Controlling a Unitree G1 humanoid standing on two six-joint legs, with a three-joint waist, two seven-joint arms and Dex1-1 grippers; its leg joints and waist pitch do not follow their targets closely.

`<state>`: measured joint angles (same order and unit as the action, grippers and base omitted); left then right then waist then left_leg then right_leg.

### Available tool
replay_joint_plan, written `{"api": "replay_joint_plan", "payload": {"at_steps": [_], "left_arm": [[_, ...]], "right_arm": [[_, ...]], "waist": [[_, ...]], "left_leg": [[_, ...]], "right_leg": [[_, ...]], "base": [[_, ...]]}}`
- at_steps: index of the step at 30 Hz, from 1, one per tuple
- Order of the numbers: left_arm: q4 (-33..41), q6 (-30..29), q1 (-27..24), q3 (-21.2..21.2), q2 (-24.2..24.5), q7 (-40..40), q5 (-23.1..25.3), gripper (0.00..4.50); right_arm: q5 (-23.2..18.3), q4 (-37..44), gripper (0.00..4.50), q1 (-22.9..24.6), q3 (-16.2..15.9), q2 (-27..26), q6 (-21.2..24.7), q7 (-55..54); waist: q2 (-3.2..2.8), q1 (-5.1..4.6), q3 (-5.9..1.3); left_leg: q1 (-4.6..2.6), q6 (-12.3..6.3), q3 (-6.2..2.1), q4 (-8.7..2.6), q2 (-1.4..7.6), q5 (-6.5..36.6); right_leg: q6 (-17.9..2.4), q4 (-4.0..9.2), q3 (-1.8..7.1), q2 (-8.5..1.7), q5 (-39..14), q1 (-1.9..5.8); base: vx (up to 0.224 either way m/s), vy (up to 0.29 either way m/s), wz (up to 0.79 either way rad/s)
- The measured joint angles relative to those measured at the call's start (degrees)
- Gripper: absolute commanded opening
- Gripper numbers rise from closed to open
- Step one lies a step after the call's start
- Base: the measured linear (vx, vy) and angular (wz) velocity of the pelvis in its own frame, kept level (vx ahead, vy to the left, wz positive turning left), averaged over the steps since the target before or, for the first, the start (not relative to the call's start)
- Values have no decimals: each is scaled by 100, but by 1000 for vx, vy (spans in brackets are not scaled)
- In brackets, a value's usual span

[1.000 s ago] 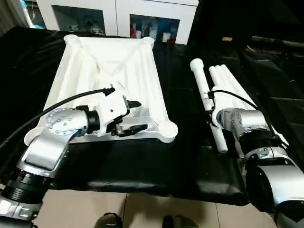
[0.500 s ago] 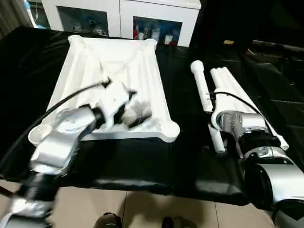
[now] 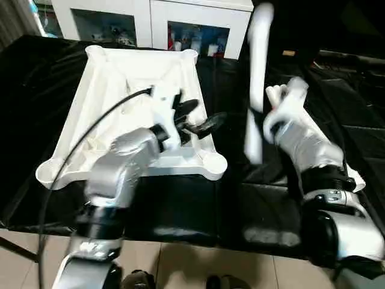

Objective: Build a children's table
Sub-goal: Pick table leg

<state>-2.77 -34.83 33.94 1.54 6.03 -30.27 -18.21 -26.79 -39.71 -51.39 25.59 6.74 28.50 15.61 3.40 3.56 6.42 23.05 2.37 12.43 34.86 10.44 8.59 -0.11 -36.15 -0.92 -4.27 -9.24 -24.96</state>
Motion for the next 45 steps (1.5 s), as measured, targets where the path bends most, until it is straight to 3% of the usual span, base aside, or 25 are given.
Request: {"api": "replay_joint_plan", "payload": {"at_steps": [5,10,18,26,27,31,33,37,45], "left_arm": [[-46,-37,-1,45,-267,309,60,450],[-96,214,-4,-59,-736,479,-122,450],[-67,384,-4,-314,-1024,471,-537,450],[-254,294,-46,-179,-998,705,-338,450],[-254,269,-56,-178,-999,694,-347,422],[-253,217,-61,-174,-1019,684,-438,408],[-253,210,-62,-174,-1037,687,-458,371],[-253,191,-62,-174,-1052,680,-472,362],[-253,136,-82,-153,-1051,634,-522,276]], "right_arm": [[-923,605,141,1,513,-464,145,-56],[-1381,845,141,-19,784,-876,120,-344],[-1596,1040,141,-19,826,-1137,82,-561],[-1866,1059,141,-22,902,-1279,69,-789],[-1881,1060,141,-21,915,-1280,69,-821],[-2006,1170,141,-21,949,-1317,69,-928],[-2069,1271,141,-21,944,-1324,69,-955],[-2092,1278,141,-21,941,-1324,69,-998],[-2112,1283,141,-20,929,-1336,69,-1082]], "waist": [[-7,10,-3],[-9,12,-4],[-8,9,-4],[-8,10,-4],[-8,14,-4],[-8,14,-4],[-8,14,-4],[-9,12,-5],[-9,12,-5]], "left_leg": [[3,-1,-3,3,0,-1],[4,-1,-4,3,-1,0],[7,-1,-6,1,0,0],[9,-2,-7,1,-1,0],[10,-2,-8,1,-1,0],[11,-2,-8,0,-1,0],[10,-2,-9,0,-1,0],[10,-1,-9,2,-1,0],[11,-1,-9,1,-1,0]], "right_leg": [[1,2,-1,0,3,0],[2,4,-2,-1,3,1],[5,8,-5,-1,1,-1],[13,10,-5,-1,1,-1],[13,10,-5,-1,1,-1],[14,11,-6,-1,1,-2],[14,11,-6,-1,0,-2],[16,11,-6,-1,2,-1],[18,11,-6,-1,2,-1]], "base": [[0,0,0],[0,0,0],[0,0,0],[0,0,0],[0,0,0],[0,0,0],[0,0,0],[0,0,0],[0,0,0]]}}
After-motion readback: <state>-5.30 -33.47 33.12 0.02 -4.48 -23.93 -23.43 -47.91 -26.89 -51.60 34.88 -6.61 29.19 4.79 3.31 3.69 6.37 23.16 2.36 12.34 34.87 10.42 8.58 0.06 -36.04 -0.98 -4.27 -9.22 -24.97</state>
